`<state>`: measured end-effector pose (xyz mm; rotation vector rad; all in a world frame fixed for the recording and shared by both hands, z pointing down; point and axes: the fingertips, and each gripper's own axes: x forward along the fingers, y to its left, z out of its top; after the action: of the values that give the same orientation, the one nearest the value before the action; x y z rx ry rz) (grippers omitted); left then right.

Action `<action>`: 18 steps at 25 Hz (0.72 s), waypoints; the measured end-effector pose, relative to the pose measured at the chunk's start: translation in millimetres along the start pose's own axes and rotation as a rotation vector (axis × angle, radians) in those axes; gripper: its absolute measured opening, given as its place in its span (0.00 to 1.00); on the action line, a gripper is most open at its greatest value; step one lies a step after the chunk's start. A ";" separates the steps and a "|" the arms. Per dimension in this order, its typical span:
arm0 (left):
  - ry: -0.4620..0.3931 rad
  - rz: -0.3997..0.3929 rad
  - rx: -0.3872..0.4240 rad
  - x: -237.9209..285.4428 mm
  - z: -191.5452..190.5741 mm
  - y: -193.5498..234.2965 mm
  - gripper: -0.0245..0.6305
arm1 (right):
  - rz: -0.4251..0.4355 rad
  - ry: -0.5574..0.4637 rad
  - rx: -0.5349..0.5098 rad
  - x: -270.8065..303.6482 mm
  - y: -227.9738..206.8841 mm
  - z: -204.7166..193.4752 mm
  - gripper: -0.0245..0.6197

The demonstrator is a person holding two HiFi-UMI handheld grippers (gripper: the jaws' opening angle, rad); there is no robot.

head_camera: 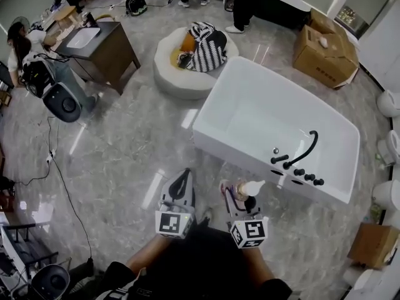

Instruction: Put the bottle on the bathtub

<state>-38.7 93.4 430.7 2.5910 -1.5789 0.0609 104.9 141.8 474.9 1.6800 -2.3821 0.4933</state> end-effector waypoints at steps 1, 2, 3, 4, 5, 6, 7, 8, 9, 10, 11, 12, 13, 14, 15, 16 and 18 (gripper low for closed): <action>0.004 -0.005 0.000 10.4 -0.1 5.1 0.06 | -0.004 0.002 0.001 9.6 -2.6 2.5 0.39; 0.005 -0.009 -0.005 21.1 0.3 10.2 0.06 | -0.009 0.004 0.001 19.6 -5.7 5.1 0.39; 0.004 -0.013 -0.011 32.3 1.9 15.3 0.06 | -0.016 0.005 0.001 30.0 -8.9 7.9 0.39; 0.001 -0.017 -0.018 43.8 5.0 20.6 0.06 | -0.024 0.006 0.000 40.5 -12.2 10.9 0.39; -0.004 -0.022 -0.023 55.2 8.7 26.3 0.06 | -0.032 0.007 0.001 50.9 -15.1 14.1 0.39; -0.006 -0.027 -0.025 66.2 11.5 32.6 0.06 | -0.040 0.008 0.001 61.1 -17.5 17.4 0.39; -0.005 -0.033 -0.024 76.9 13.4 39.6 0.06 | -0.047 0.009 0.002 71.4 -19.7 20.8 0.39; -0.002 -0.039 -0.024 87.7 14.8 46.8 0.06 | -0.054 0.011 0.004 81.9 -21.9 24.3 0.39; 0.001 -0.046 -0.025 98.2 16.3 54.2 0.06 | -0.062 0.013 0.005 92.4 -24.1 27.7 0.39; 0.003 -0.053 -0.026 108.2 17.9 61.4 0.06 | -0.071 0.016 0.006 102.7 -26.1 30.7 0.39; 0.004 -0.061 -0.026 117.4 19.5 68.7 0.06 | -0.080 0.018 0.006 113.0 -27.6 33.7 0.39; 0.007 -0.070 -0.026 126.0 20.7 76.2 0.06 | -0.089 0.019 0.005 123.2 -28.5 36.5 0.39; 0.010 -0.079 -0.027 134.3 21.3 83.7 0.06 | -0.098 0.020 0.004 133.5 -29.3 39.0 0.39; 0.013 -0.086 -0.030 142.6 21.2 90.7 0.06 | -0.107 0.022 0.003 143.4 -30.3 40.9 0.39; 0.015 -0.094 -0.032 151.0 20.9 96.9 0.06 | -0.115 0.024 0.002 152.6 -31.8 42.1 0.39; 0.015 -0.102 -0.033 159.0 20.5 102.3 0.06 | -0.124 0.029 0.001 161.1 -33.7 42.9 0.39; 0.021 -0.119 -0.040 173.5 19.6 111.7 0.06 | -0.141 0.039 0.000 176.9 -37.5 43.5 0.39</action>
<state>-58.6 -112.8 434.6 2.6379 -1.4010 0.0457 81.3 -41.0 500.1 1.8050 -2.2163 0.4971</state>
